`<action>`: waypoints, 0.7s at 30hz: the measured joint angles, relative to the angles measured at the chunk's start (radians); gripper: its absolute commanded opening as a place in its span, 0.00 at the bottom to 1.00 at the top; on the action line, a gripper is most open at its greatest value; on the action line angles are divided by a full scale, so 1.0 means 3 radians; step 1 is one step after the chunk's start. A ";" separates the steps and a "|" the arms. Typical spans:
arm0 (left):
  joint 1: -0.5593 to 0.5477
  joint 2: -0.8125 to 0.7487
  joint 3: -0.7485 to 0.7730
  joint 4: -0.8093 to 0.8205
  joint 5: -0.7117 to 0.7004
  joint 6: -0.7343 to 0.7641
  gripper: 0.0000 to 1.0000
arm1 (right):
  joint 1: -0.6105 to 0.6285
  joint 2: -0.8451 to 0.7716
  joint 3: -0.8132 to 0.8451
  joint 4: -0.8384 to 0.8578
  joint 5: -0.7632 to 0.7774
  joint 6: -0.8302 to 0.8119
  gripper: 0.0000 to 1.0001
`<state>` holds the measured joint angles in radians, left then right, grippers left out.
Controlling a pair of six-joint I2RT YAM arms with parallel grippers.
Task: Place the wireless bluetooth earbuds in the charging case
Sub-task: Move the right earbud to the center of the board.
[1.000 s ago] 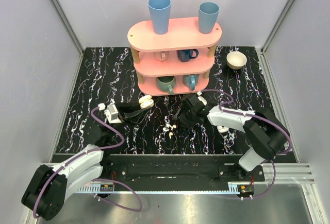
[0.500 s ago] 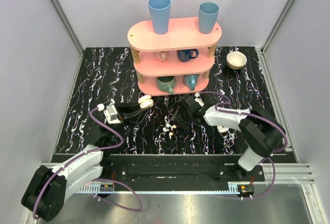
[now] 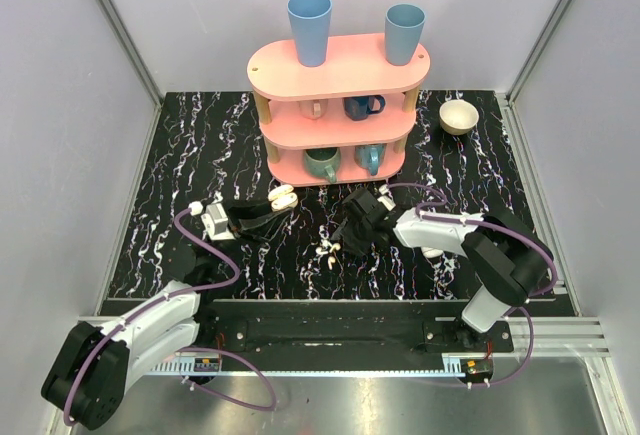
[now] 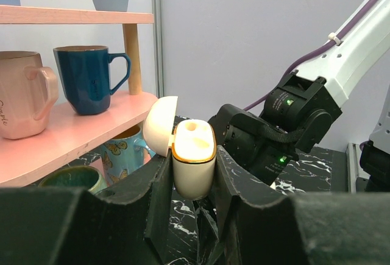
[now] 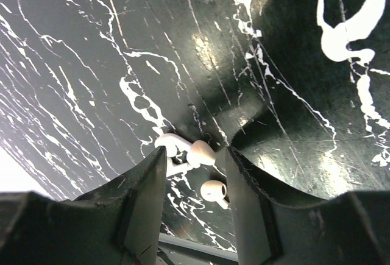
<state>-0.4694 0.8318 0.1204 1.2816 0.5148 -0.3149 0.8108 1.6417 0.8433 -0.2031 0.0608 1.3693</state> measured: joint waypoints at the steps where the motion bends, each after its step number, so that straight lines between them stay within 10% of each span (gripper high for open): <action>1: 0.0000 0.0003 0.0000 0.0000 0.0000 0.0000 0.00 | 0.0009 0.0000 -0.0008 -0.0015 0.0009 0.0001 0.50; 21: 0.0000 0.0027 0.0000 -0.0001 0.0000 0.0000 0.00 | 0.0039 0.0043 -0.0013 0.0006 0.0024 0.0019 0.43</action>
<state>-0.4694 0.8398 0.1204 1.2812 0.5148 -0.3149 0.8227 1.6547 0.8394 -0.2012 0.0681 1.3750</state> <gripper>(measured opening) 0.332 0.438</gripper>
